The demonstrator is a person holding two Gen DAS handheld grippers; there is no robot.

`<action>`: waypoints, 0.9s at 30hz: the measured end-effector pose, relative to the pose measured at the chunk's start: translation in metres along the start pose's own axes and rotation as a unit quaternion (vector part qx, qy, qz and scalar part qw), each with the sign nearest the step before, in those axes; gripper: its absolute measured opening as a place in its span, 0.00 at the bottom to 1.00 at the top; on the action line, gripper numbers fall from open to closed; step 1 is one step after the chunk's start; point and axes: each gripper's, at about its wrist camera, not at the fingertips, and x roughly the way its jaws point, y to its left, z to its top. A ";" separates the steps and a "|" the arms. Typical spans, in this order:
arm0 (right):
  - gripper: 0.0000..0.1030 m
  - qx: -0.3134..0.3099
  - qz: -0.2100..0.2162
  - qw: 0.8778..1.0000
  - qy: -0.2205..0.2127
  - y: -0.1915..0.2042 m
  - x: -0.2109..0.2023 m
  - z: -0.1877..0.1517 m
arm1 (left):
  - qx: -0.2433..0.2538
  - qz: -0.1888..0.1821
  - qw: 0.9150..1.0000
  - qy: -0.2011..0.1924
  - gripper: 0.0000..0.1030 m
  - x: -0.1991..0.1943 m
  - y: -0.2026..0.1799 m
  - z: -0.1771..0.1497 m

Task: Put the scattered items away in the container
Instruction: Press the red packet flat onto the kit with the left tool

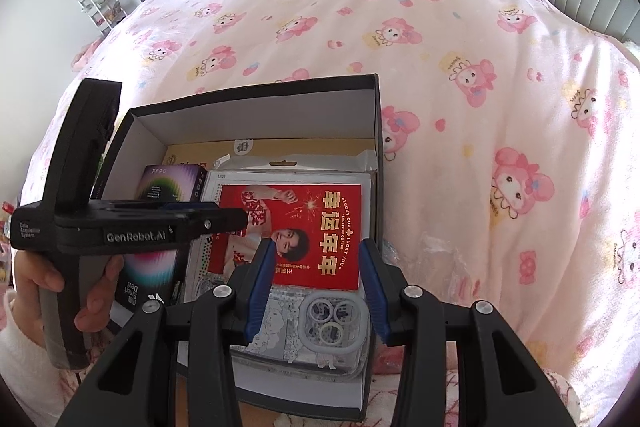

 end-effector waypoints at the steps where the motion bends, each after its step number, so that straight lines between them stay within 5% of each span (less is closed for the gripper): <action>1: 0.37 -0.003 -0.001 1.000 -0.001 0.001 -0.001 -0.001 | -0.003 0.000 1.000 -0.007 0.47 -0.004 0.002 0.001; 9: 0.37 -0.029 0.014 0.999 -0.001 0.015 0.010 0.018 | -0.033 0.012 0.999 -0.004 0.47 -0.009 0.023 -0.002; 14: 0.36 -0.059 0.013 0.998 0.026 0.039 0.041 0.033 | -0.040 -0.033 0.999 0.015 0.46 0.006 0.022 -0.003; 19: 0.36 -0.061 -0.012 0.997 0.041 0.037 0.065 0.039 | -0.041 -0.002 0.999 -0.031 0.43 -0.011 0.028 0.004; 27: 0.36 -0.079 -0.059 0.994 0.047 0.042 0.087 0.056 | -0.018 -0.004 1.000 -0.010 0.29 0.005 0.026 0.010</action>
